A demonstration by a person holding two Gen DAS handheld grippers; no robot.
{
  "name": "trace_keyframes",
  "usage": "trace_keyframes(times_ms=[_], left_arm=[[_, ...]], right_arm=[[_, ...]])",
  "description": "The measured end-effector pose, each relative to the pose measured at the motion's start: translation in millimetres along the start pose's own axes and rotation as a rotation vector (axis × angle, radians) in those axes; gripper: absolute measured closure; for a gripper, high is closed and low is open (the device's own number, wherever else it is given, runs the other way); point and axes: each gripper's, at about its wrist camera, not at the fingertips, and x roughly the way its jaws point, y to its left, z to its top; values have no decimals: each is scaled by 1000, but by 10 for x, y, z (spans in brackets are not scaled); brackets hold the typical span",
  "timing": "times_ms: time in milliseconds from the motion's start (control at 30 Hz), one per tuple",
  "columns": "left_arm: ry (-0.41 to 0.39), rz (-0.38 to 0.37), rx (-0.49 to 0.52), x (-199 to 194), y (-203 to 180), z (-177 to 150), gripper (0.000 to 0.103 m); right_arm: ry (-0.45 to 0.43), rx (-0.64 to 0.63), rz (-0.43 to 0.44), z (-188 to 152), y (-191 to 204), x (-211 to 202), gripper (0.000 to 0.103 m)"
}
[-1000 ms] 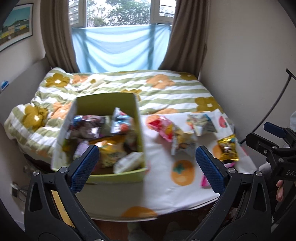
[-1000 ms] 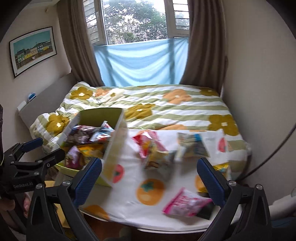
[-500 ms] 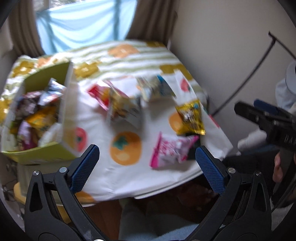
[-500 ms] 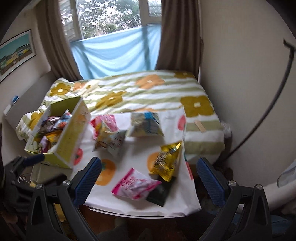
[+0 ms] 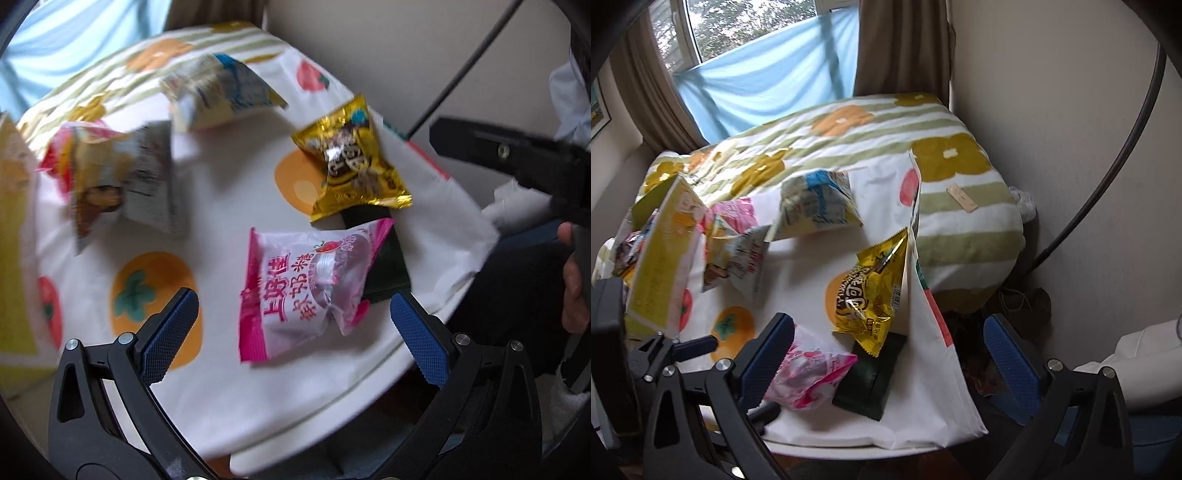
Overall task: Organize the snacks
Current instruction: 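Grasp the pink strawberry candy bag with the left tool while the right tool grasps the gold cocoa bag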
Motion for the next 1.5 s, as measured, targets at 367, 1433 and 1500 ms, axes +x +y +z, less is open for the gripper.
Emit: trace_keyframes(times_ms=[367, 1433, 1500], left_arm=[[79, -66, 21, 498, 88, 94, 3], [33, 34, 54, 280, 461, 190, 57], [32, 36, 49, 268, 511, 199, 58]], right_arm=[[4, -21, -69, -61, 118, 375, 3], [50, -59, -110, -16, 414, 956, 29], [54, -48, -112, 1, 403, 1003, 32]])
